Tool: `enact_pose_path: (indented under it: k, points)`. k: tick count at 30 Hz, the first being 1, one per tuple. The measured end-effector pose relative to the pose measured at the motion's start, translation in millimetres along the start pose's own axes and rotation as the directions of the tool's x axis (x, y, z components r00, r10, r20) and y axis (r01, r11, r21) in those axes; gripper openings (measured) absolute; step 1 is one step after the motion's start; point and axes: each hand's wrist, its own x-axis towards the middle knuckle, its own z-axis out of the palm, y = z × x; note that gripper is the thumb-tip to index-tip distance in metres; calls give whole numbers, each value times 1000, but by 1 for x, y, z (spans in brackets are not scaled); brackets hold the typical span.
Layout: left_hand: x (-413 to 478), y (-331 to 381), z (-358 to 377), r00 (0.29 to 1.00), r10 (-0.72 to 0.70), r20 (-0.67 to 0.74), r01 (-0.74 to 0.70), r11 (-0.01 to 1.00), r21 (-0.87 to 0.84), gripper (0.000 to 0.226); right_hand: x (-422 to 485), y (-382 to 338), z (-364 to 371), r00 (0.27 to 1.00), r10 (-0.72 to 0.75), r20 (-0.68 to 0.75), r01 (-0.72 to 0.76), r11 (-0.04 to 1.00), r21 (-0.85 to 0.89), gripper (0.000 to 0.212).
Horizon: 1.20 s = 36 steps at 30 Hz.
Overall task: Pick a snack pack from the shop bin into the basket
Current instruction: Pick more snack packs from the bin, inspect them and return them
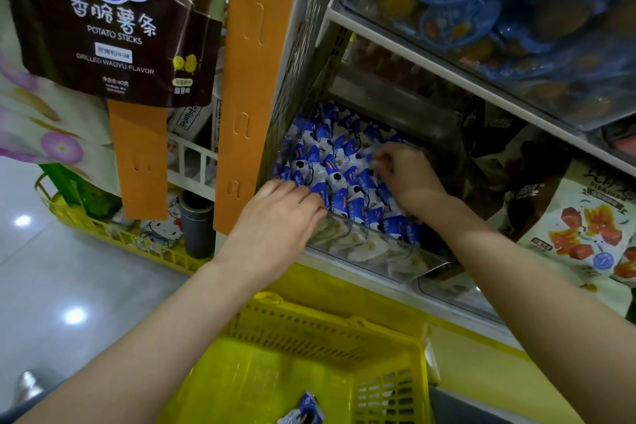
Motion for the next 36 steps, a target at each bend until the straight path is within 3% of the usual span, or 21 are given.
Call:
enact_pose_path:
  k: [3, 7, 11, 16, 19, 23, 27, 33, 36]
  points:
    - [-1, -4, 0, 999, 31, -27, -31, 999, -22, 10, 21, -27, 10, 989, -147, 30, 139, 975, 174, 21]
    - [0, -6, 1, 999, 40, -25, -41, 998, -39, 19, 47, -58, 31, 978, -179, 104, 147, 955, 256, 29]
    - [0, -8, 1, 999, 51, -15, -52, 996, -65, 36, 72, -69, 48, 977, -59, 204, 34, 992, 124, 33]
    - [-1, -9, 2, 998, 52, -20, -54, 994, -92, 29, 90, -69, 53, 965, 51, 258, -63, 997, 40, 62]
    - [-1, -9, 2, 998, 54, -31, -56, 994, -90, 21, 92, -69, 53, 963, 62, 263, -67, 998, 7, 56]
    - [-1, -8, 1, 998, 62, -12, -62, 995, -83, 9, 86, -69, 51, 979, 83, 187, -98, 993, 71, 44]
    - [-1, -8, 0, 999, 49, 23, -47, 996, -80, 14, 72, -67, 46, 994, 87, 69, -102, 961, 256, 29]
    - [0, -6, 2, 999, 28, 23, -26, 998, -63, 22, 53, -63, 13, 984, 169, -63, -118, 867, 485, 31]
    - [0, -4, 2, 999, 5, 34, -3, 998, -66, 24, 34, -59, -7, 970, 235, -65, -140, 756, 639, 33]
